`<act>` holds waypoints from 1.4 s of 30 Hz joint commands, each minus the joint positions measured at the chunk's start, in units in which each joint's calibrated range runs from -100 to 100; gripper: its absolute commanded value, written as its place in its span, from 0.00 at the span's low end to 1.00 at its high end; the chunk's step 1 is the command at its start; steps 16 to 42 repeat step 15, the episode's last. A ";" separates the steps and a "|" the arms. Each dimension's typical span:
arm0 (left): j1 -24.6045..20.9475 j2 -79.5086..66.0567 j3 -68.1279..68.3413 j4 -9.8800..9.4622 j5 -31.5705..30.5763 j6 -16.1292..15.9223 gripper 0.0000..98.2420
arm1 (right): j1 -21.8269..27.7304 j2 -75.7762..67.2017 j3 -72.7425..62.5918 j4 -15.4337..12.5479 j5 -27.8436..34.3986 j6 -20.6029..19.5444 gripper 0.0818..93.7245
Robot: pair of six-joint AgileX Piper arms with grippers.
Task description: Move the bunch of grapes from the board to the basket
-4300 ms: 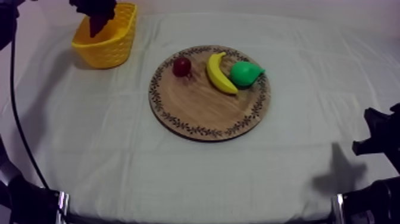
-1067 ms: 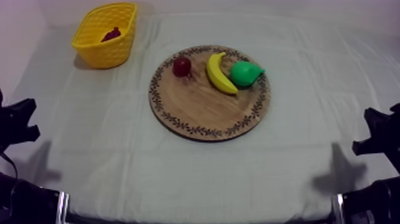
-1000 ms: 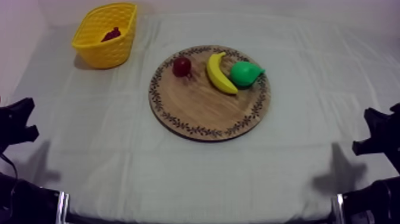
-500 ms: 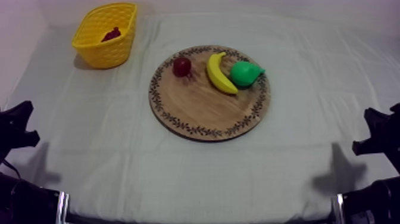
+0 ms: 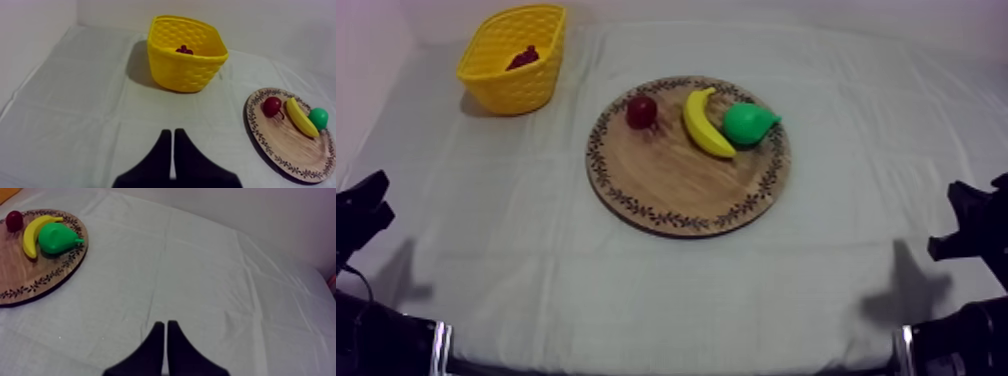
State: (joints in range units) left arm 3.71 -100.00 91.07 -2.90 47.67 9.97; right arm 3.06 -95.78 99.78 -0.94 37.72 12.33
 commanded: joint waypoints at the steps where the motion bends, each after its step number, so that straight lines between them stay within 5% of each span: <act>1: 0.02 0.00 0.12 -0.04 0.09 0.24 0.00 | 0.01 0.02 -0.01 -0.01 0.02 0.00 0.00; 11: -0.17 0.00 1.01 -0.37 0.27 2.21 0.00 | 0.01 0.02 -0.01 -0.01 0.02 0.00 0.00; 15: -0.36 0.00 1.26 -1.68 0.73 5.34 0.00 | 0.01 0.02 -0.01 -0.01 0.02 0.00 0.00; 42: -0.36 0.00 1.26 -1.68 0.73 5.34 0.00 | 0.01 0.02 -0.01 -0.01 0.02 0.00 0.00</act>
